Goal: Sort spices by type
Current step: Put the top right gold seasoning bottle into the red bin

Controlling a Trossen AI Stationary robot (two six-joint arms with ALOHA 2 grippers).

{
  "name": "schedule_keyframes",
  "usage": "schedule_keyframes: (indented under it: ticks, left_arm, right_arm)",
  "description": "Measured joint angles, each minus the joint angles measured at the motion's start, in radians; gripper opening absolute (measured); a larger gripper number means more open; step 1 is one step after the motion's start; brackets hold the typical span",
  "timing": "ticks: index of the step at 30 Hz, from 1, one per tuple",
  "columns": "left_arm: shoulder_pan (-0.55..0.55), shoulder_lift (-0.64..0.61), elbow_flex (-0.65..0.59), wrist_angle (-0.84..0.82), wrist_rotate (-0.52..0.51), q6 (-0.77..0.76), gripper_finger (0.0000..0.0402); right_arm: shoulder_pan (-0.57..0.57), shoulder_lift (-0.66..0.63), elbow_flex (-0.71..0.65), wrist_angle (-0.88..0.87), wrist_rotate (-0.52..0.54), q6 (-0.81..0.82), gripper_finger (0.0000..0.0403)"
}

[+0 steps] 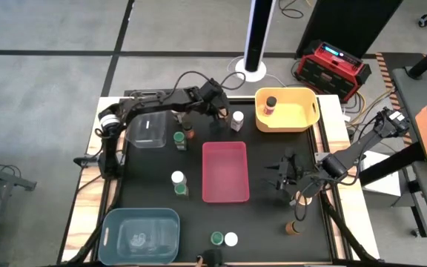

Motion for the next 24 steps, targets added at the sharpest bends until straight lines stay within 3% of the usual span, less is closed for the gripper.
schedule_keyframes:
  ticks: [24]
  left_arm:
    - [0.045,0.045,0.0,-0.001,0.061,-0.004,0.0359]
  right_arm:
    - [0.0,-0.001,-0.002,-0.008,0.002,-0.003,0.0199]
